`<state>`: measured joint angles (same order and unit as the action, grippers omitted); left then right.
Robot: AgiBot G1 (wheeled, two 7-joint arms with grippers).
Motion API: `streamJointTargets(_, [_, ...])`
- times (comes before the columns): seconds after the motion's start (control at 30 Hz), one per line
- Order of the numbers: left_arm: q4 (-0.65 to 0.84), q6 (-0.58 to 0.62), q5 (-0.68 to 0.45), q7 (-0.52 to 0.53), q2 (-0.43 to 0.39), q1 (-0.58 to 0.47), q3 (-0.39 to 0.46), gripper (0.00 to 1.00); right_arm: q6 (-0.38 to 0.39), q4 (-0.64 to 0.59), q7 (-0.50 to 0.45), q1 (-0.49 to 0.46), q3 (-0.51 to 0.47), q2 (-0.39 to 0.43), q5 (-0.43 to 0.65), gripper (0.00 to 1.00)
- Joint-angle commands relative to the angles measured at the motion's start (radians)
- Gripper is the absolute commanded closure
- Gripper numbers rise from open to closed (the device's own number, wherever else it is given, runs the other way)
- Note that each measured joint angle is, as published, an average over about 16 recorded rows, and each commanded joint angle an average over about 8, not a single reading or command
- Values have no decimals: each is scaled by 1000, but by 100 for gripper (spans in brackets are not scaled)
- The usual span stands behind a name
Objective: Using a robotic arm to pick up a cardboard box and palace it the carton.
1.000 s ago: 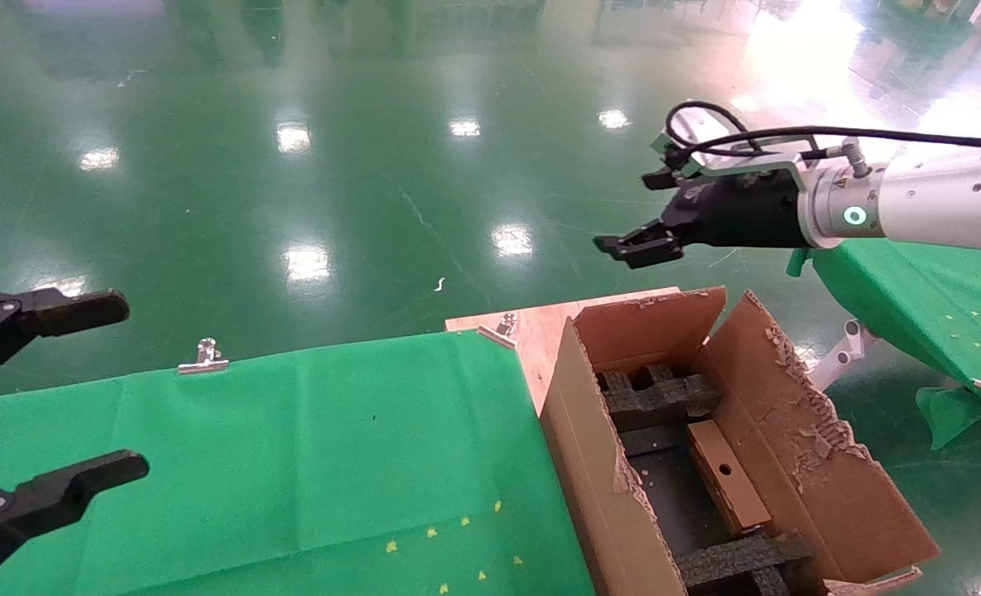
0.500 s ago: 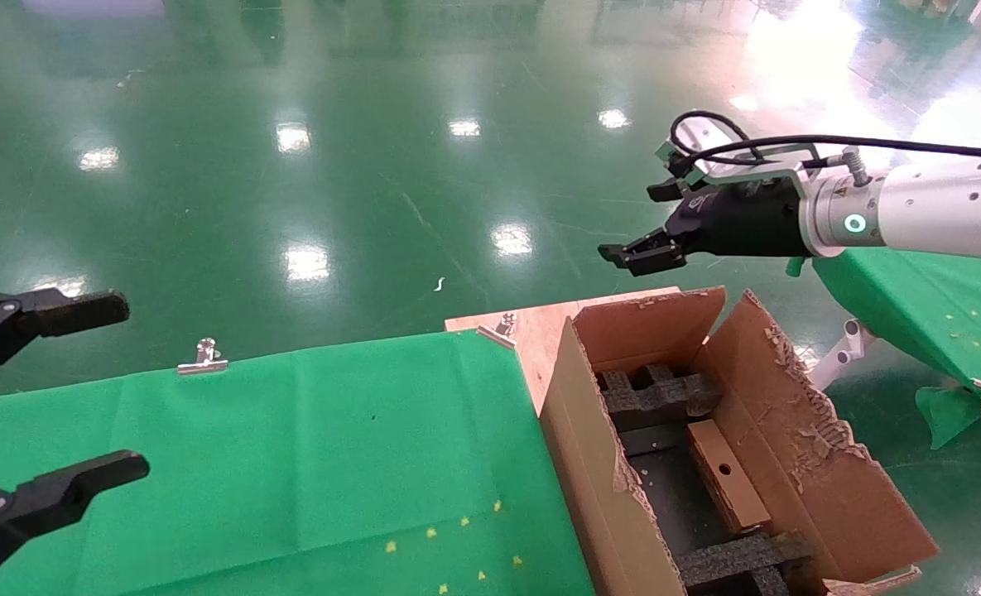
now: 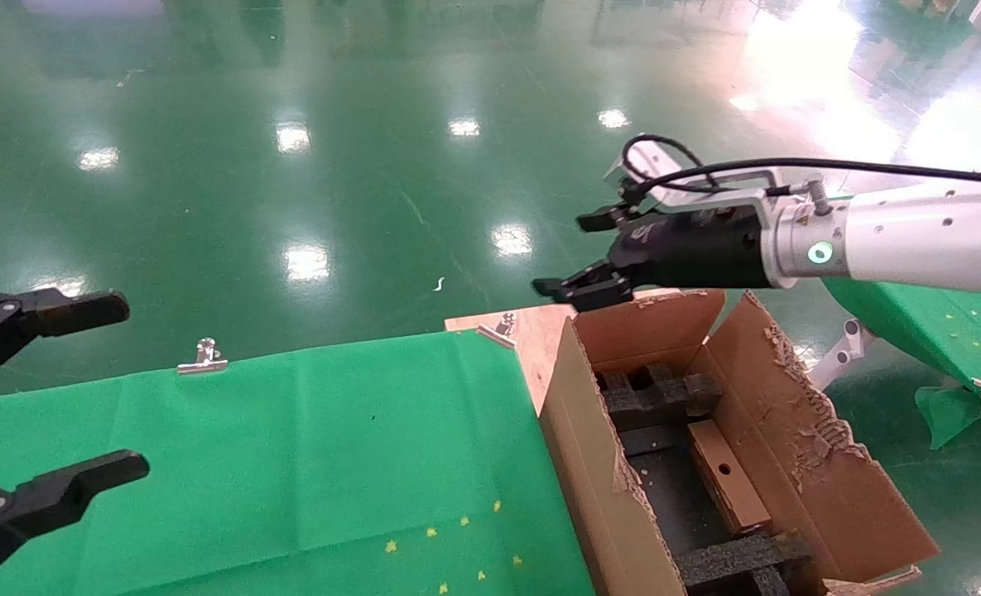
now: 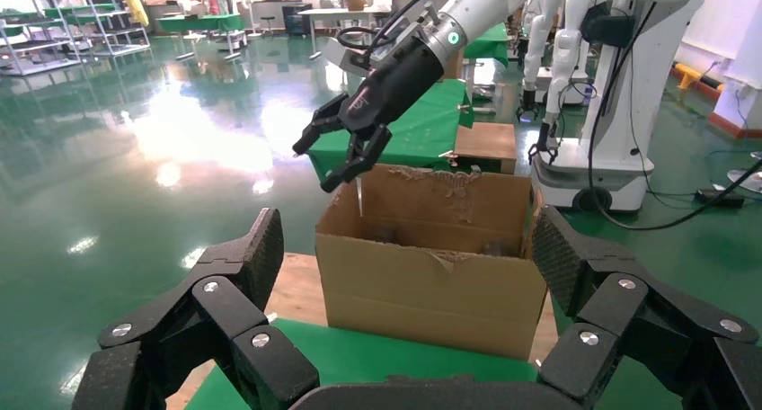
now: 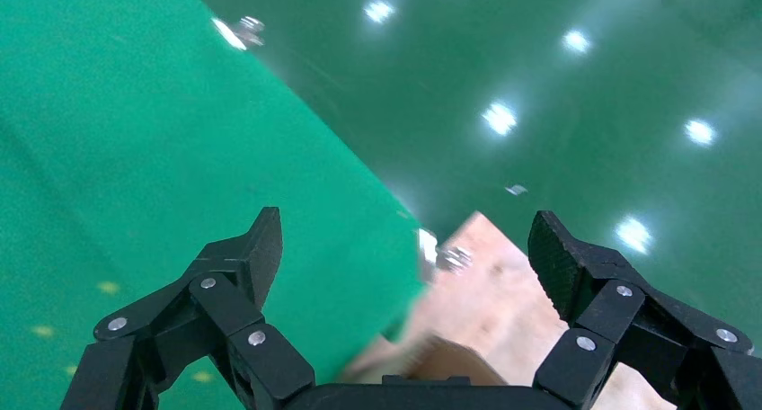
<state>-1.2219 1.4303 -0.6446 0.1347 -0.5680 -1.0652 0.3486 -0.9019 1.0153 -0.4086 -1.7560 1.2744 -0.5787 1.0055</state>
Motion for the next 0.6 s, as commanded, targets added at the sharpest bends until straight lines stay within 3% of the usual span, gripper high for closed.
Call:
streamJointTargets(0.03, [0,0,0,0,0,0,0,0,-25,11,9,29,-42,-1,-12,0])
streamJointTargets(0.6, [0,0,0,0,0,0,0,0,-236,107,88,271,-396,-13,-109,0])
